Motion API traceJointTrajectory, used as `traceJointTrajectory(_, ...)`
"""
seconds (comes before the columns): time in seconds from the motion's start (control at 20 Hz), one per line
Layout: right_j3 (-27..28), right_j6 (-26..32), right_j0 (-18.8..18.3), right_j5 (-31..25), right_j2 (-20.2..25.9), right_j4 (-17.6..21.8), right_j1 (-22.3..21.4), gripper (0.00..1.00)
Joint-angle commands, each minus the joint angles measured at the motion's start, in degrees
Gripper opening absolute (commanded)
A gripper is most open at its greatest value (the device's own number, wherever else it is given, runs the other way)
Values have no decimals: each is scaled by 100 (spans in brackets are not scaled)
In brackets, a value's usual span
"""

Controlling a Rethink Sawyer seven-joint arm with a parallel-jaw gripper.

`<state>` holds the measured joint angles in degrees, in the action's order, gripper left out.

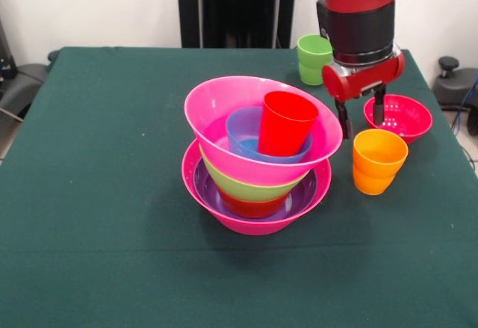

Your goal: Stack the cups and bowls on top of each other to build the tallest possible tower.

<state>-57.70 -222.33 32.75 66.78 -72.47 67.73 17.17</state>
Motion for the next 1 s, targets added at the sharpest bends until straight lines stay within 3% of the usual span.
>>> traceJointTrajectory(0.05,491,-360,-84,339,1242,-115,-98,100)
traceJointTrajectory(1.0,187,-429,124,792,1460,155,-183,100)
